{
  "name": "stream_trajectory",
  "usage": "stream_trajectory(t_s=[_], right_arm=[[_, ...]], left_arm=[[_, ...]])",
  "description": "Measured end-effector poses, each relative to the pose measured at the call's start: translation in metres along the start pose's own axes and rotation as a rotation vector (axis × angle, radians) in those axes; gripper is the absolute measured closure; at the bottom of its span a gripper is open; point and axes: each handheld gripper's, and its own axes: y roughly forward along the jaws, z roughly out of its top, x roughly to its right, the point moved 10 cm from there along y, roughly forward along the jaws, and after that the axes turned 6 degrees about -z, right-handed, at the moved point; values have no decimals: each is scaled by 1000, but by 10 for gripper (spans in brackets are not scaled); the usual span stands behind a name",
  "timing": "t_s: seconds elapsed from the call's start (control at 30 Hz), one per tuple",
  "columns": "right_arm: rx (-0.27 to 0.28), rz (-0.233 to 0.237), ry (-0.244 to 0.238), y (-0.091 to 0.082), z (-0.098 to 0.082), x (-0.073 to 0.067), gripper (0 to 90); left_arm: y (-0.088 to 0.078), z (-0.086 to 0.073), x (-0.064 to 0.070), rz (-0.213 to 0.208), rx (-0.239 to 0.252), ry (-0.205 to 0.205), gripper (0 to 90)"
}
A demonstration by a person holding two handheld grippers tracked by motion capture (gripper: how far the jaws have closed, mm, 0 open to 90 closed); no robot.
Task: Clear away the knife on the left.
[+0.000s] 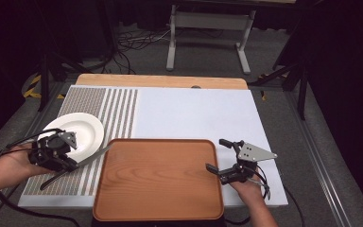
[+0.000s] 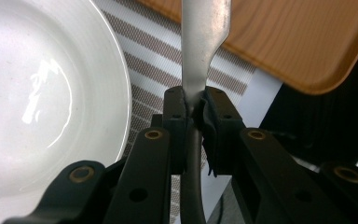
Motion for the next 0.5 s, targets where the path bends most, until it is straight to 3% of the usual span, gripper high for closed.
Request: stream_trajectory(t_s=[0.03,0.1,0.3,0.5], right_arm=[[0,0,-1,0,0,0,14],[-1,-2,-2,0,0,0,14],[0,-2,1,-1,0,0,14],[0,-1,1,-1,0,0,14]], left_arm=[[-2,5,1,-17,30,-34,808],[-4,9,2,-31,58,-65,808],[-4,18,9,-66,95,-95,808],[-3,31,17,-130,160,-157,808]])
